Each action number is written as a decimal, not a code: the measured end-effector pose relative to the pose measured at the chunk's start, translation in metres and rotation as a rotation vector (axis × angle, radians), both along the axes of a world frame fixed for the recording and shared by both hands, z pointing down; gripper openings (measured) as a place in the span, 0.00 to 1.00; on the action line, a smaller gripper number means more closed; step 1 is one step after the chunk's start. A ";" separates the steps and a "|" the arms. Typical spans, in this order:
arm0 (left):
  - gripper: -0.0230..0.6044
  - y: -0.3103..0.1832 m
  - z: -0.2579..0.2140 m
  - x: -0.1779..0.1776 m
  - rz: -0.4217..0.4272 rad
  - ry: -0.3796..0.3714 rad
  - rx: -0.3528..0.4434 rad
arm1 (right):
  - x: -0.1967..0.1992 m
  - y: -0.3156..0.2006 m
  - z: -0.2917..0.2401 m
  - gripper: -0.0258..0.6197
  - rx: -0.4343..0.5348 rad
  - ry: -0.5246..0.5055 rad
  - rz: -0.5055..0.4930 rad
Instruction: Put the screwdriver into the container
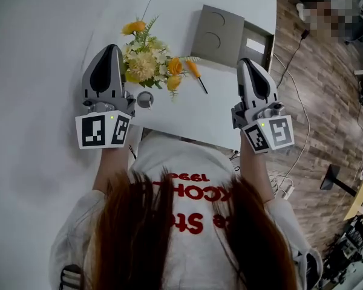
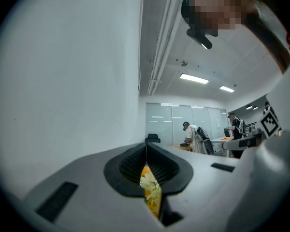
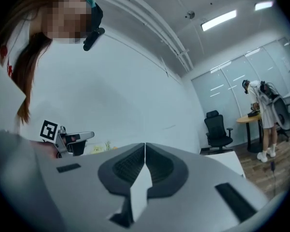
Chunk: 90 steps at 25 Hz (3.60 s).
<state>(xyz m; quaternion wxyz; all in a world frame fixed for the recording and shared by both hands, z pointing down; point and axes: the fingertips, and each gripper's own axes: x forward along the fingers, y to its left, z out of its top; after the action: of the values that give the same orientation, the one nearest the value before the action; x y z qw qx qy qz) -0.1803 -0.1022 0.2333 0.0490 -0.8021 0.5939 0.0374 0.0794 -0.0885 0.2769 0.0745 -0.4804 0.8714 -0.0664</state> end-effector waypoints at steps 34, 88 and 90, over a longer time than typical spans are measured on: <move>0.05 -0.019 0.047 -0.038 -0.121 -0.047 -0.101 | -0.114 -0.079 0.308 0.22 -0.601 0.518 -0.253; 0.05 -0.076 -0.019 0.231 0.572 0.049 0.056 | 0.121 -0.010 0.005 0.20 -0.029 0.156 0.467; 0.05 -0.073 -0.017 0.235 0.573 0.035 0.055 | 0.122 -0.010 0.007 0.20 -0.036 0.151 0.460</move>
<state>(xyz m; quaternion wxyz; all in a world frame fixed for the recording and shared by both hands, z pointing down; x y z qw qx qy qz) 0.0546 -0.1755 0.2166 0.0479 -0.9348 0.3427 0.0797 0.2016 -0.0984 0.2843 0.0134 -0.6711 0.7408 -0.0272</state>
